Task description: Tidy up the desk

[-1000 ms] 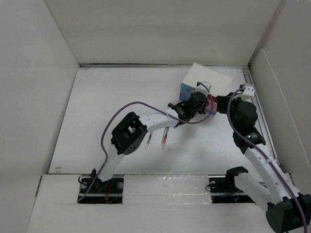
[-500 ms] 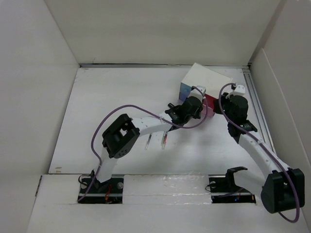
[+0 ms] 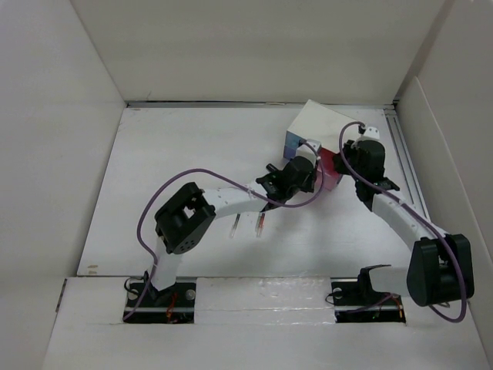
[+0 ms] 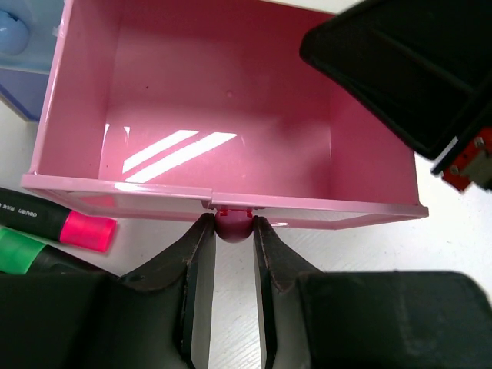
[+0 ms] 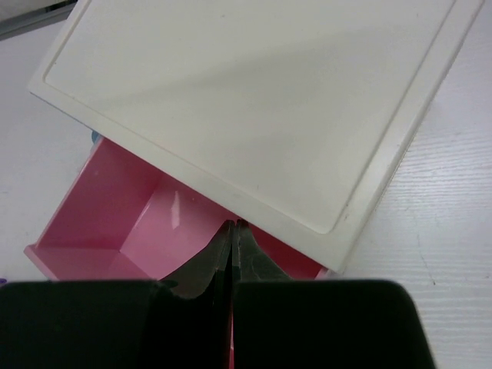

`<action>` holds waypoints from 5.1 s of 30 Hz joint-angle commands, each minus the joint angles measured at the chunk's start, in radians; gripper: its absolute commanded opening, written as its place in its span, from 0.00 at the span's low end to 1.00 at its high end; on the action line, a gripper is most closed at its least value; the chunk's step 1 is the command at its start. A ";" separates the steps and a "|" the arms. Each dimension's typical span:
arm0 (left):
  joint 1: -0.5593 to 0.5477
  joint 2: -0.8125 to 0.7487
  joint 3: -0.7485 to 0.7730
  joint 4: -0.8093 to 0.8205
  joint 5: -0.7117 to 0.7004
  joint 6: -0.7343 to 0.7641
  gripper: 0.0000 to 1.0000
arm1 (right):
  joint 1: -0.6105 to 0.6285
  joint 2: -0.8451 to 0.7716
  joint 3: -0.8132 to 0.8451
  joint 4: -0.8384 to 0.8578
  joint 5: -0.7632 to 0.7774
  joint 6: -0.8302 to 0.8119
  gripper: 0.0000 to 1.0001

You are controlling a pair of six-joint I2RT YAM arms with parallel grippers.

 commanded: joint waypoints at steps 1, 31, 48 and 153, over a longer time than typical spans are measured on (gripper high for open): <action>-0.001 -0.083 -0.027 0.047 0.004 -0.025 0.00 | -0.012 0.030 0.069 0.069 0.023 -0.008 0.00; -0.001 -0.137 -0.098 0.047 -0.033 -0.056 0.58 | -0.032 0.005 0.075 0.129 -0.038 0.010 0.26; -0.001 -0.417 -0.254 0.049 -0.267 0.047 0.13 | 0.001 -0.191 0.046 0.086 -0.096 -0.005 0.00; -0.027 -0.491 -0.365 -0.231 -0.169 -0.277 0.00 | 0.192 -0.596 -0.212 0.040 0.063 0.006 0.10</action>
